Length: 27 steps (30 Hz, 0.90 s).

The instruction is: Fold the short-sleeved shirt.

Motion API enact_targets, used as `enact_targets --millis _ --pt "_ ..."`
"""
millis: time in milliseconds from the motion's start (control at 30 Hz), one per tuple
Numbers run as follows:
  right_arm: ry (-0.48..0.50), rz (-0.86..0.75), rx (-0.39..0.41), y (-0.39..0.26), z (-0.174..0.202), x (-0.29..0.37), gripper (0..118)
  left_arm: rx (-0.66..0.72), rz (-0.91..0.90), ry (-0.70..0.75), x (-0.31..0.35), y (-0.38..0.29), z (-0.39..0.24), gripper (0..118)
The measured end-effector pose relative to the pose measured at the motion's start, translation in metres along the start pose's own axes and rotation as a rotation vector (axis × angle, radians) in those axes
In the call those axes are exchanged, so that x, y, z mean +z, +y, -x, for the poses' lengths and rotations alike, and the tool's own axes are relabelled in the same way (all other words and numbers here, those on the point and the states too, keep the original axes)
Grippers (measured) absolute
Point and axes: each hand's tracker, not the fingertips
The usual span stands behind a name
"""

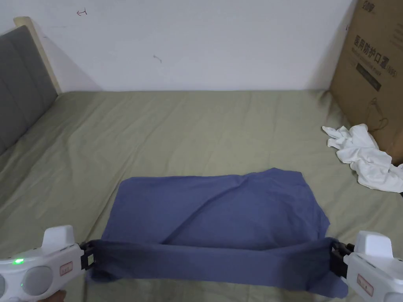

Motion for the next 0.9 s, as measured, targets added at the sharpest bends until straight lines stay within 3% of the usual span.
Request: enact_targets --millis 300,533,600,633,733,767,900 --pt "-0.072 0.172 0.029 0.011 -0.006 -0.112 2 -0.087 0.191 0.058 -0.113 0.024 -0.017 3" --pt "-0.095 0.282 -0.037 -0.006 -0.003 -0.142 3 -0.074 0.261 0.091 -0.146 0.012 -0.022 4" --pt "-0.086 0.263 -0.054 -0.002 -0.004 -0.134 9 -0.067 0.250 0.096 -0.141 0.016 -0.025 19" --pt "-0.078 0.248 -0.059 0.001 -0.003 -0.127 22 -0.063 0.245 0.089 -0.137 0.019 -0.026 41" --pt "-0.064 0.143 -0.047 0.020 0.004 -0.096 89 -0.042 0.173 0.050 -0.110 0.031 -0.033 100" --pt "-0.057 0.103 -0.043 0.028 0.007 -0.083 95 -0.029 0.128 0.047 -0.099 0.035 -0.036 103" --pt "-0.040 -0.136 -0.015 0.064 0.021 -0.013 95 0.002 -0.147 -0.016 -0.030 0.053 -0.054 102"
